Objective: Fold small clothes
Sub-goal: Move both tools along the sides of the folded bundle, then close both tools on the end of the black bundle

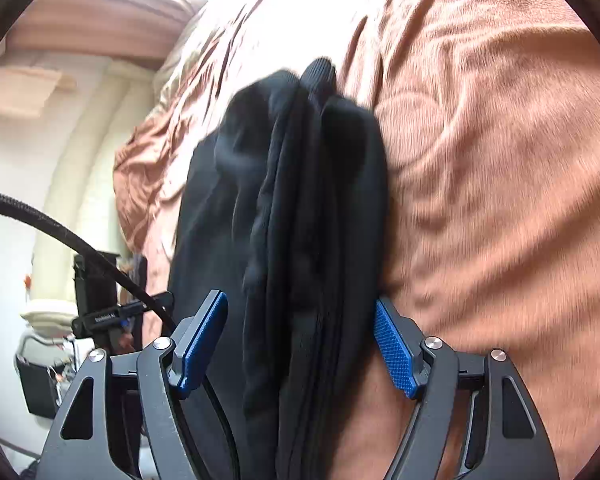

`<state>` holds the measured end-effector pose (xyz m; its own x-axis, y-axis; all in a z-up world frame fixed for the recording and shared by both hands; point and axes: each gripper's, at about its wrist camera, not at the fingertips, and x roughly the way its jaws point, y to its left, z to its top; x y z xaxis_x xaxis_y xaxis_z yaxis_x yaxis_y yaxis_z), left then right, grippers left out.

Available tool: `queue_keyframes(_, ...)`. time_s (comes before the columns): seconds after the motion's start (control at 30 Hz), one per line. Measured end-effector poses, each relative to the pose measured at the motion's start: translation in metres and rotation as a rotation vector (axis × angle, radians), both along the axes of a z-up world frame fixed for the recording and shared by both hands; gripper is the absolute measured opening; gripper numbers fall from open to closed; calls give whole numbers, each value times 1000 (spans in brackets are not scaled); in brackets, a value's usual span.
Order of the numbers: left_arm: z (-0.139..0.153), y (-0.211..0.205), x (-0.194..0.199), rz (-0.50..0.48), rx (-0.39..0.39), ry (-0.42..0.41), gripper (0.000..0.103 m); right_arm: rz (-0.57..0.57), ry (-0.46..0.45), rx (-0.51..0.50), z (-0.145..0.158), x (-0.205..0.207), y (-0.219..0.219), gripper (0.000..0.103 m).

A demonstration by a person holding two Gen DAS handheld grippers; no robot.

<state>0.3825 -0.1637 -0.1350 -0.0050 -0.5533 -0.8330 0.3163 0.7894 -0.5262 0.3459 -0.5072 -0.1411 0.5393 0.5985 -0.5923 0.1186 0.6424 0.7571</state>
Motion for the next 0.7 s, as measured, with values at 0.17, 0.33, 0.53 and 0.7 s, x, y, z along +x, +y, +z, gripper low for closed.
queue_keyframes(0.17, -6, 0, 26, 57, -53, 12, 49, -45, -10, 44, -12, 23, -14, 55)
queue_keyframes(0.33, -9, 7, 54, 85, -89, 7, 49, -39, -28, 74, -24, 45, -24, 50)
queue_keyframes(0.53, -14, -6, 85, 110, -119, -6, 48, -39, -49, 86, -36, 54, 3, 50)
queue_keyframes(0.7, -19, -20, 104, 122, -146, -1, 48, -31, -52, 59, -28, 46, 7, 50)
